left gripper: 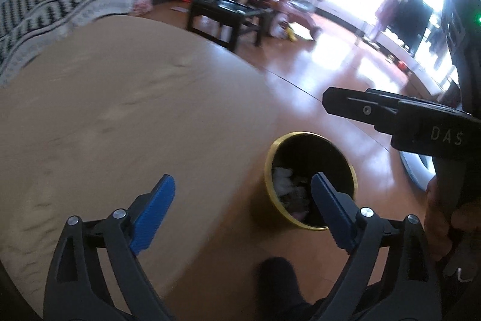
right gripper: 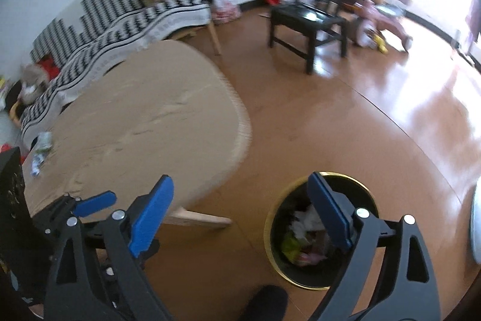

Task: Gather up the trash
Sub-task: 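Move both open tools back over the table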

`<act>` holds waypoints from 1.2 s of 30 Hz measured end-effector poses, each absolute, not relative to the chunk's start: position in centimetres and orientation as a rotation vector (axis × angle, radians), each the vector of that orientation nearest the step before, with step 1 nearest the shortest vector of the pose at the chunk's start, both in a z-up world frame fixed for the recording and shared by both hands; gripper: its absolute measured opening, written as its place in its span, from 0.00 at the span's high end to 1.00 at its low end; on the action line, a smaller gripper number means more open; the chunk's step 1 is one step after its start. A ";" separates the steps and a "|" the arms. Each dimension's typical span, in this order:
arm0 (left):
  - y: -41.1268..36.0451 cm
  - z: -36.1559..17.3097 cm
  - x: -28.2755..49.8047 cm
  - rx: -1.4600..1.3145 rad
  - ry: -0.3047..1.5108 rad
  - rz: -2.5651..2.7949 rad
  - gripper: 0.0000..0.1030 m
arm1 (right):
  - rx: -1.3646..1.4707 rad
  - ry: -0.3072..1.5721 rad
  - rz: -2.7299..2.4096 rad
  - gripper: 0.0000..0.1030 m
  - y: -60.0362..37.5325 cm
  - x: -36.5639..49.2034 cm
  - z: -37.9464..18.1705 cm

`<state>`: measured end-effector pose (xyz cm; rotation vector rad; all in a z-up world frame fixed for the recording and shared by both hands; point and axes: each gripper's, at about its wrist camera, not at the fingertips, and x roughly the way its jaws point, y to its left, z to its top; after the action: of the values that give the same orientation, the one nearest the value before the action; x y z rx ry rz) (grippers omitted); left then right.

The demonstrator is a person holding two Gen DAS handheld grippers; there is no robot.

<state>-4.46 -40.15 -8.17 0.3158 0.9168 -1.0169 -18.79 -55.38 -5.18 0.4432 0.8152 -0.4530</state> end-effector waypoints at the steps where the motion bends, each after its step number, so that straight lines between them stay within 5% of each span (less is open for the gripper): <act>1: -38.4 -7.7 -3.4 0.308 0.912 -0.985 0.13 | 0.435 0.815 -0.432 0.15 -54.5 -17.6 -4.8; 21: -10.5 -6.3 7.6 0.100 0.876 -0.509 0.12 | 0.264 0.846 0.034 0.15 -30.8 2.0 -1.8; 36: -4.1 -6.9 14.9 0.132 0.838 -0.363 0.12 | 0.261 0.893 0.168 0.15 -23.4 10.7 -4.0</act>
<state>14.90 -4.08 -6.94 0.1324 0.8376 -0.3630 10.66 -23.37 -3.96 0.2605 0.8926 0.1676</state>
